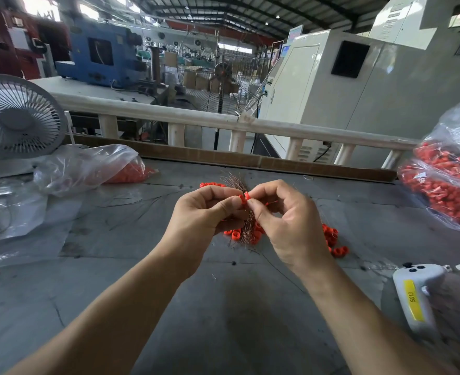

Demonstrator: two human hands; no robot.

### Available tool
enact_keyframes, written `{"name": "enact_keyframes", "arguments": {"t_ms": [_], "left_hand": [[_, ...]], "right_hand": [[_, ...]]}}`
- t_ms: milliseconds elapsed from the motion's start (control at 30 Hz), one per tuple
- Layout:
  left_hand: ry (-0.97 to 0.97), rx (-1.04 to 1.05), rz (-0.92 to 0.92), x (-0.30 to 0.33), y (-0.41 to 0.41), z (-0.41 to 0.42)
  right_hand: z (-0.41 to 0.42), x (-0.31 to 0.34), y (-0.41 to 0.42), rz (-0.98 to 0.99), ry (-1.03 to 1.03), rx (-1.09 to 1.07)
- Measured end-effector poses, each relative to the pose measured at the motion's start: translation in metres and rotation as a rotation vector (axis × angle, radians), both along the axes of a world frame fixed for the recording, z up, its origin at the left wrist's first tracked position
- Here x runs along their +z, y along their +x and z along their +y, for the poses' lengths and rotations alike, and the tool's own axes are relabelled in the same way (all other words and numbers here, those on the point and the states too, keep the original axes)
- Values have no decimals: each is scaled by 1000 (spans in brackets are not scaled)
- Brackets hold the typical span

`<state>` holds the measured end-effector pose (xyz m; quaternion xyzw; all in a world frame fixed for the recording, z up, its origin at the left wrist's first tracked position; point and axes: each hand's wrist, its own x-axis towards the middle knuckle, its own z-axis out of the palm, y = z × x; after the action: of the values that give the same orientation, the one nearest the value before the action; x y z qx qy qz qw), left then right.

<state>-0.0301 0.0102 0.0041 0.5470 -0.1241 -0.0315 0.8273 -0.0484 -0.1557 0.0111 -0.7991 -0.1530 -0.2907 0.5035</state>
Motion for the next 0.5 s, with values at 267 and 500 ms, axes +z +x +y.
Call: {"name": "enact_keyframes", "arguments": {"t_ms": [267,500], "left_hand": [[40,54,-95,0,-1,-3],[91,111,-141,1,-2,-4]], "right_hand": [[-2,7,-3,-107,-180,-25],[-1,8,-5,-56,-120,2]]}}
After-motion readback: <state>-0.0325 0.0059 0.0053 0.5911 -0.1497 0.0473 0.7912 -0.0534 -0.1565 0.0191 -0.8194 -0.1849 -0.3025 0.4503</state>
